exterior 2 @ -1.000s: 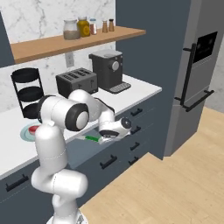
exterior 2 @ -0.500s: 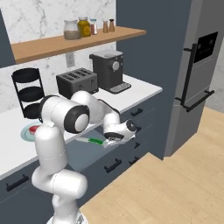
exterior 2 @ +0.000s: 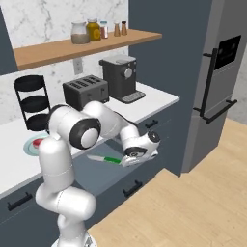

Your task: Pick up the knife from the drawer and place it on the cutting board. Then place the meat from the plate to the cutting board.

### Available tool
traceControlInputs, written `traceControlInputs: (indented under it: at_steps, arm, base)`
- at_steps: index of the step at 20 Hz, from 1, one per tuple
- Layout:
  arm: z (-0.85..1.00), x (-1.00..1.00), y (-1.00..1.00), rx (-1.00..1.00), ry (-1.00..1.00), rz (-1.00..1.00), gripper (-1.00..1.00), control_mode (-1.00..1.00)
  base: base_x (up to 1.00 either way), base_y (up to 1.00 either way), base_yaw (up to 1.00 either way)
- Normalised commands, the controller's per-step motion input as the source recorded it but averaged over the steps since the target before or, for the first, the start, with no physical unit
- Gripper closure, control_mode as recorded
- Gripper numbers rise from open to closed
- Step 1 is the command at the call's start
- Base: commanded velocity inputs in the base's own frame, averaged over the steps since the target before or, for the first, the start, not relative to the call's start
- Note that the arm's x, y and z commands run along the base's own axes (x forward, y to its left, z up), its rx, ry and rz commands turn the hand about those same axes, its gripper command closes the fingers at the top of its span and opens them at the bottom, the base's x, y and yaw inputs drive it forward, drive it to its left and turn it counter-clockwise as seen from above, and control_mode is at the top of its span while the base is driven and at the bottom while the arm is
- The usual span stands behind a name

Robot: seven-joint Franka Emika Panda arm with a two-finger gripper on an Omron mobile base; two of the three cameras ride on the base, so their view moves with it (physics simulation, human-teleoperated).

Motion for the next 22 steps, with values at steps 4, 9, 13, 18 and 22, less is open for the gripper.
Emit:
traceControlInputs:
  at_steps: [4, 9, 13, 18, 22]
  arm:
    - [-0.54, -0.60, -1.00, 0.00, 0.07, -0.03, -1.00, -1.00]
    - [-0.53, -0.61, -1.00, 0.00, 0.06, -0.03, -1.00, -1.00]
    - [-0.38, -0.51, -0.96, 0.00, 0.06, -0.03, -1.00, -1.00]
    - [0.30, -0.12, -0.24, -0.01, -0.02, 0.00, -1.00, -1.00]
    - [0.78, 0.00, 0.54, -0.08, -0.05, 0.16, -1.00, -1.00]
  base:
    - [0.00, 0.00, 0.00]
    - [0.00, 0.00, 0.00]
    - [0.00, 0.00, 0.00]
    - [0.00, 0.00, 0.00]
    - [0.00, 0.00, 0.00]
